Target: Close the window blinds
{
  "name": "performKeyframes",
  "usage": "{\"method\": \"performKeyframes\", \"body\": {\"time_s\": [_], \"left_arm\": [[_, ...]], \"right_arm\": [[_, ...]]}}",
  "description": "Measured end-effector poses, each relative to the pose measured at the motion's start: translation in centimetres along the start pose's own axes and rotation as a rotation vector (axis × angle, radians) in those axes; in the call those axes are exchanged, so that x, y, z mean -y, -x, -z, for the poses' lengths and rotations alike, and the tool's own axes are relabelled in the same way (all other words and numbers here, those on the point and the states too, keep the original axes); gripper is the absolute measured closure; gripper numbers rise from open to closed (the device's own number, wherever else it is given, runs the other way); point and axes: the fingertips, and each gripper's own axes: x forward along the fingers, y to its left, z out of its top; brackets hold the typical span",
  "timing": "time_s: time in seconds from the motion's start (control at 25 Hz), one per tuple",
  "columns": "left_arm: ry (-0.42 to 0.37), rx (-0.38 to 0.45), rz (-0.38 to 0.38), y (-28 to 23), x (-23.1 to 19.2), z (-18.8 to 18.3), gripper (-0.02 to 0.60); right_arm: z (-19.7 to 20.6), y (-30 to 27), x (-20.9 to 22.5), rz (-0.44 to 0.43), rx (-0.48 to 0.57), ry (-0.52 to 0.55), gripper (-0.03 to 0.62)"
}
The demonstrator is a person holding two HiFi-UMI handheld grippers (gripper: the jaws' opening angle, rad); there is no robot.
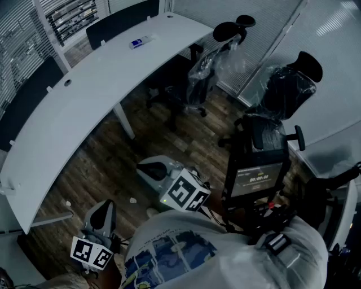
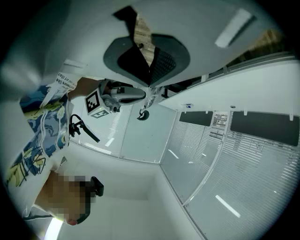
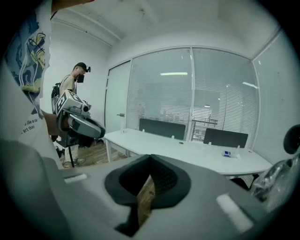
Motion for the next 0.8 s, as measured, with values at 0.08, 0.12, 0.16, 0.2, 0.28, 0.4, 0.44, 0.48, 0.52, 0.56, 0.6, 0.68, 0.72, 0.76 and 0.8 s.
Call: {"method": "performKeyframes", "body": {"time_s": [0.08,0.12,0.16,0.2,0.28,0.4,0.44,0.48,0.52,0.56,0.6,0.68,0.72,0.76,0.8], "left_arm": [[-0.001,0.001,0.000,0.0,0.0,-0.1,0.574],[-0.002,0.001,0.000,0.0,0.0,-0.2,0.574],[-0.001,0.001,-0.001,0.1,0.0,-0.2,0.574],[-0.001,0.000,-0.003,0.1,-0.1,-0.3,0.574],[0.001,-0.003,-0.007,0.2,-0.1,-0.3,0.574],[0.008,-0.002,-0.009,0.7,-0.4,-0.2,0.574],[0.009,-0.001,-0.008,1.0,-0.6,-0.2,0.574],[0.010,0.001,-0.008,1.3,-0.9,-0.1,0.574],[0.011,0.003,-0.007,1.6,-1.2,0.0,0.574],[0.012,0.003,-0.008,1.8,-1.6,0.2,0.574],[0.016,0.002,-0.008,1.8,-2.0,0.5,0.574],[0.028,0.000,-0.003,1.8,-2.5,1.0,0.575],[0.033,-0.001,0.002,1.7,-2.8,1.3,0.574],[0.037,-0.002,0.005,1.6,-3.2,1.5,0.574],[0.039,-0.003,0.005,1.3,-3.6,1.6,0.574]], "right_arm": [[-0.1,0.0,0.0,0.001,0.003,0.002,0.591],[-0.1,0.0,0.0,0.001,0.005,0.002,0.591],[-0.2,0.0,0.0,0.002,0.007,0.002,0.591],[-0.3,-0.1,0.0,0.001,0.008,0.001,0.591],[-0.4,-0.1,0.0,-0.001,0.008,0.001,0.591],[-0.5,-0.4,-0.5,-0.006,0.005,0.007,0.591],[-0.6,-0.6,-0.7,-0.005,0.007,0.007,0.591],[-0.7,-0.8,-1.0,-0.003,0.010,0.007,0.591],[-0.8,-1.0,-1.3,-0.002,0.013,0.007,0.589],[-0.8,-1.2,-1.6,-0.002,0.017,0.008,0.587],[-0.8,-1.4,-1.8,-0.006,0.020,0.008,0.585],[-0.5,-1.6,-2.1,-0.011,0.012,0.009,0.580],[-0.3,-1.8,-2.0,-0.009,0.004,0.011,0.580],[-0.1,-2.1,-1.8,-0.006,-0.001,0.013,0.579],[0.1,-2.5,-1.3,-0.002,-0.004,0.013,0.577]]}}
